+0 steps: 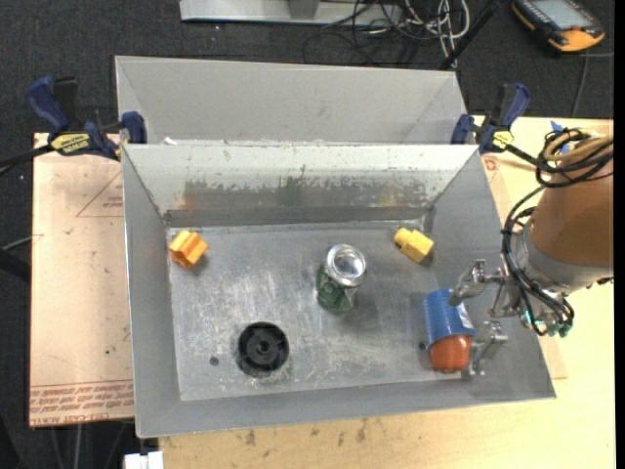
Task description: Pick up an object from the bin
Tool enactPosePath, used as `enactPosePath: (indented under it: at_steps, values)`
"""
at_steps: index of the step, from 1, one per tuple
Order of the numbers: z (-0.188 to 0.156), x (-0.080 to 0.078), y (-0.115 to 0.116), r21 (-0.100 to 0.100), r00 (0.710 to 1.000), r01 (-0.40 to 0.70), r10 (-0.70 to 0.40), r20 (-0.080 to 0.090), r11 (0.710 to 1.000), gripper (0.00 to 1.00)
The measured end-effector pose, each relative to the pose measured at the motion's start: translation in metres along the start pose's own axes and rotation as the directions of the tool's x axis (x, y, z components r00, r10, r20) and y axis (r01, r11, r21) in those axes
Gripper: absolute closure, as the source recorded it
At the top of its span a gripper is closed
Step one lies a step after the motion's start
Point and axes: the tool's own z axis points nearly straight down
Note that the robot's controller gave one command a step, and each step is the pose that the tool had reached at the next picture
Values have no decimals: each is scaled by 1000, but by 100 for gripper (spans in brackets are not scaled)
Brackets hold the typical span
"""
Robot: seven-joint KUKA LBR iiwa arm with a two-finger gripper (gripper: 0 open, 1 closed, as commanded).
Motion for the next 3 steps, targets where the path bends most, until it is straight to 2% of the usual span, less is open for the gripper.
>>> enactPosePath:
  at_steps: [1, 2, 3]
  values:
    - [-4, -2, 1, 2, 1000, 3, -3, 8, 1000, 0]
    - [51, -12, 1, 3, 1000, -11, 11, 16, 1000, 0]
    - [105, -8, 8, -20, 953, 301, -301, 24, 953, 100]
